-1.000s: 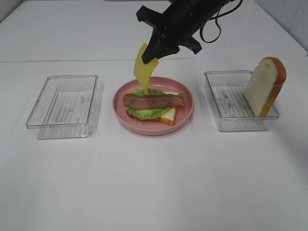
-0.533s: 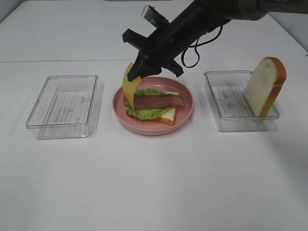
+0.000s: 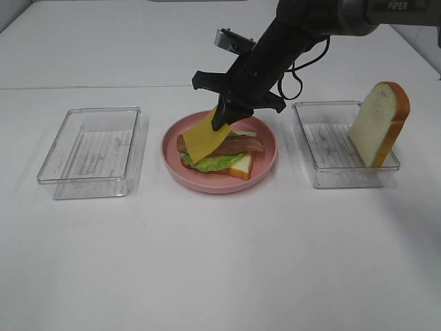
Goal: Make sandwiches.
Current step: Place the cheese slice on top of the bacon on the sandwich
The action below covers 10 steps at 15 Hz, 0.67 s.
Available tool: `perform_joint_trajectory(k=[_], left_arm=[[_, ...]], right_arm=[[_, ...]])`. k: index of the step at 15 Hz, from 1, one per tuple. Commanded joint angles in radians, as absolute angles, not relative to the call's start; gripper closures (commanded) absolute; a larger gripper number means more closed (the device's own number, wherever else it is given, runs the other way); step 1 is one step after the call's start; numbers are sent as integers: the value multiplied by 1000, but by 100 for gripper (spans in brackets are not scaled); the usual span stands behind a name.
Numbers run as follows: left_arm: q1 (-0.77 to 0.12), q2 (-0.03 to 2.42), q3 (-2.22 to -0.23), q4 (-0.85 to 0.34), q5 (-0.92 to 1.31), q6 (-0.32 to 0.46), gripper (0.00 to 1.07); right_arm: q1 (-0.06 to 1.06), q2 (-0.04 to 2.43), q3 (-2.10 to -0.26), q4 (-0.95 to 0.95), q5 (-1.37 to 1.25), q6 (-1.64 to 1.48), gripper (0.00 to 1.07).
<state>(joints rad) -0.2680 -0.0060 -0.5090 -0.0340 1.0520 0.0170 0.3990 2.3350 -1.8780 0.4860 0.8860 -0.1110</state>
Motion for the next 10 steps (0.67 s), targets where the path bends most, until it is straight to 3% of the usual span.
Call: perform_joint_trajectory(k=[1,2,3,7,10], left_arm=[[-267,-28,-504,-36,1040,15,35],[-267,-28,-504,-36,1040,15,35],[-267,-28,-504,-36,1040,15,35],[-267,-28,-504,-36,1040,15,35],[-267,-28,-504,-36,1040,15,35]], right_arm=[[395,2331,-1881,468,881,-101,107],[395,2331,-1881,468,881,-93,107],[395,2331,-1881,468,881,-87,98],[395,2325,-1881,399,885,-27,38],[395,2275,-1881,277,894,31,34]])
